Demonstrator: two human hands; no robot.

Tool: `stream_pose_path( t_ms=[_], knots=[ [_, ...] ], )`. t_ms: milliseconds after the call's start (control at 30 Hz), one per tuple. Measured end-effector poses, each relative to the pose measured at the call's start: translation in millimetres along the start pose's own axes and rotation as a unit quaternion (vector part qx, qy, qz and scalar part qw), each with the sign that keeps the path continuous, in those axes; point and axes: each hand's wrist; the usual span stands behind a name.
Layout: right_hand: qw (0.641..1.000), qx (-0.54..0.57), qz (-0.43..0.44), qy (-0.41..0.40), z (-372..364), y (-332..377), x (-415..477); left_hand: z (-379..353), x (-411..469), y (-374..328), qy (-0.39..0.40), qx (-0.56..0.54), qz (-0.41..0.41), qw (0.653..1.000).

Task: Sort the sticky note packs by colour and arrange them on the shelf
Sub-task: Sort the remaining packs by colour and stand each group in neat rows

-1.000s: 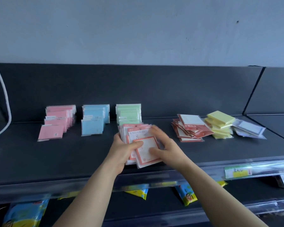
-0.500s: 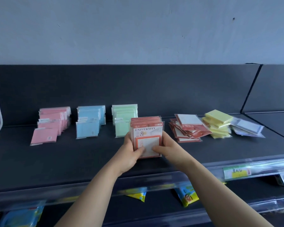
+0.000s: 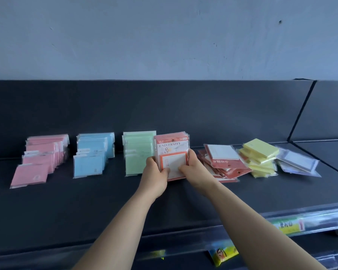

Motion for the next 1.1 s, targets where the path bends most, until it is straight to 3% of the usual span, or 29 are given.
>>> stream_pose_path(
  t_ms=[433, 633, 1100],
  knots=[
    [0.998, 0.006, -0.046, -0.032, 42.4, -12.8, 85.9, -58.1, 93.3, -12.8, 0.002, -0.009, 0.015, 1.000],
    [0.999, 0.027, -0.017, -0.013, 32.9, -18.8, 95.2, -57.7, 106.1, -2.3, 0.003, -0.042, 0.029, 0.999],
    [0.999, -0.029, -0.010, -0.033, 38.4, -31.1, 93.5, -51.4, 102.0, 11.1, -0.002, 0.011, 0.024, 1.000]
  ],
)
Point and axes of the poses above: each hand's wrist, its own x-axis towards the middle knuckle, its own z-axis out of the back of the hand, y = z × x, and after that the axes turned 4 degrees about -x, right-handed
